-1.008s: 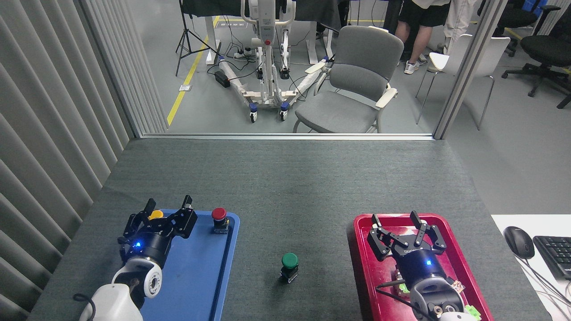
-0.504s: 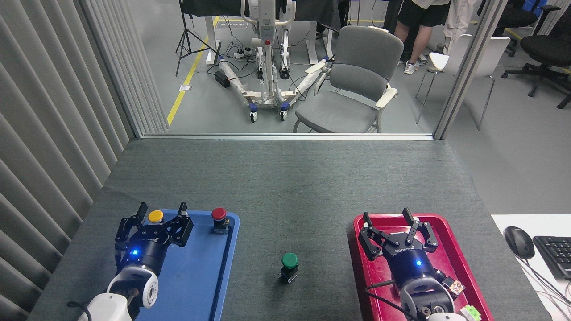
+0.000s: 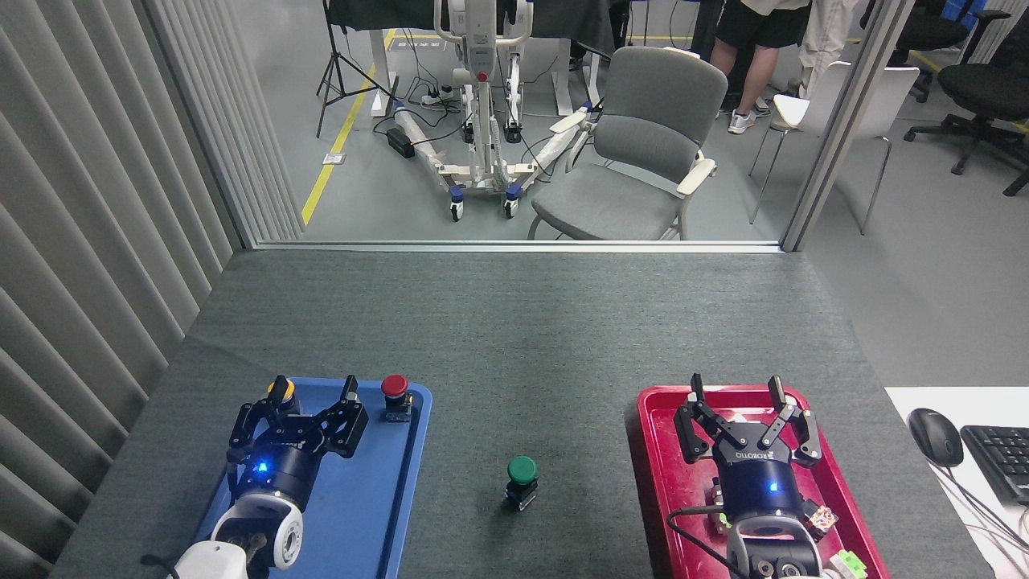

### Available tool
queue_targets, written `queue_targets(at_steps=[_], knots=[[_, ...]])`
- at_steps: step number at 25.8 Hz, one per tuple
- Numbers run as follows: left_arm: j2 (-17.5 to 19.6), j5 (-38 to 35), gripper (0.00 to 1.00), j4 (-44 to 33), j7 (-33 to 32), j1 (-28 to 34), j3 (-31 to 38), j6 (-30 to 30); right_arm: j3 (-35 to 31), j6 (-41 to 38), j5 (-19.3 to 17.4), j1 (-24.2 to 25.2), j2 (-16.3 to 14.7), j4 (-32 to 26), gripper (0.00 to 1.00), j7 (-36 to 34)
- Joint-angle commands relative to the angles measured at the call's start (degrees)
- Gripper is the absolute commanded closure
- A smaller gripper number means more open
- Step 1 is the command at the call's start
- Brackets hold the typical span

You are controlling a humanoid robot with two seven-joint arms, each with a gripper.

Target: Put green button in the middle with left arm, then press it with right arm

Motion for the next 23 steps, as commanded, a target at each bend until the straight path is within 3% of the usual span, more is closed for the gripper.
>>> queue_targets(at_steps=[1, 8, 23], knots=[[0.2, 0.0, 0.00, 0.1, 0.9, 0.2, -0.6, -0.2, -0.1, -1.2, -0.1, -0.1, 0.3, 0.1, 0.00, -2.7], [0.2, -0.1, 0.00, -0.2, 1.3, 0.8, -0.5, -0.2, -0.2, -1.3, -1.1, -0.6, 0.1, 0.2, 0.01, 7.8], [0.4, 0.1, 0.00, 0.1, 1.3, 0.9, -0.3, -0.2, -0.2, -1.3, -1.2, -0.5, 0.3, 0.1, 0.00, 8.4]])
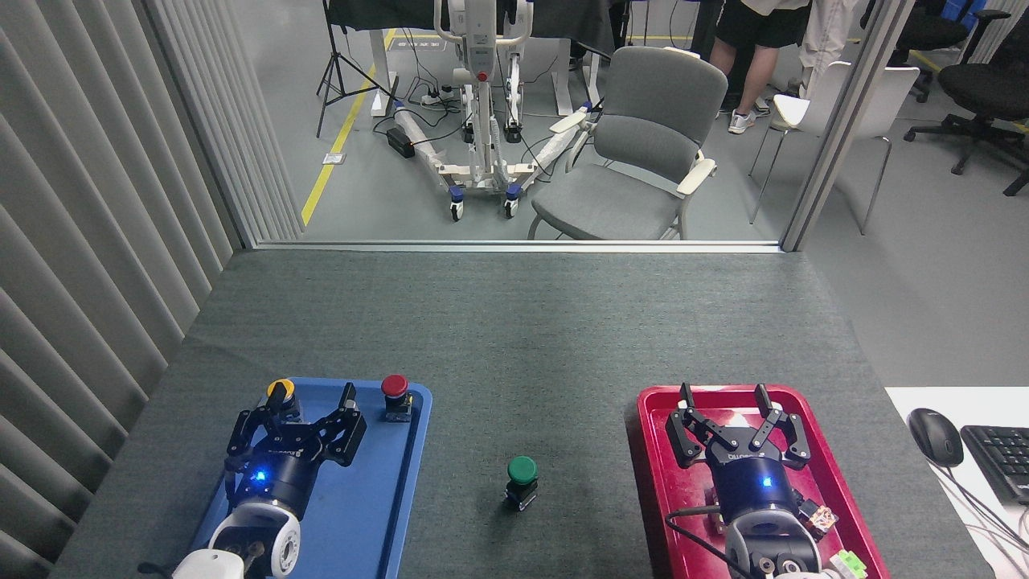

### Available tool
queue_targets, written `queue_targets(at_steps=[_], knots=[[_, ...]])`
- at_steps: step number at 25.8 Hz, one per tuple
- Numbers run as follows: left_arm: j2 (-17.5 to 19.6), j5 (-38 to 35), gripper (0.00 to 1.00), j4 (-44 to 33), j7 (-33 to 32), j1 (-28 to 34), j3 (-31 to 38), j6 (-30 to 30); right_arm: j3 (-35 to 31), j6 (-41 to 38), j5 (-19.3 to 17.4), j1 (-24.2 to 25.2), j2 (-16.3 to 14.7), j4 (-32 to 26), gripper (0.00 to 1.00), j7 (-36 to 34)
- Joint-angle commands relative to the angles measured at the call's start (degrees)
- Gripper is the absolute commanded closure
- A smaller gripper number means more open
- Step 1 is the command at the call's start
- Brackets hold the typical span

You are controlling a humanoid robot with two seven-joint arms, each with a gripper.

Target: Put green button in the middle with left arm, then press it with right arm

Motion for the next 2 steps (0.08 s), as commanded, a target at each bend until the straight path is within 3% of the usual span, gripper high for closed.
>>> queue_targets(at_steps=[1, 2], knots=[[0.0, 0.0, 0.00, 0.0, 0.0, 0.1, 0.0, 0.0, 0.0, 0.8, -0.1, 0.0, 0.2, -0.1, 0.00, 0.3], [0.0, 0.0, 0.00, 0.0, 0.0, 0.1, 0.0, 0.0, 0.0, 1.1, -0.1, 0.0, 0.2, -0.1, 0.00, 0.3]])
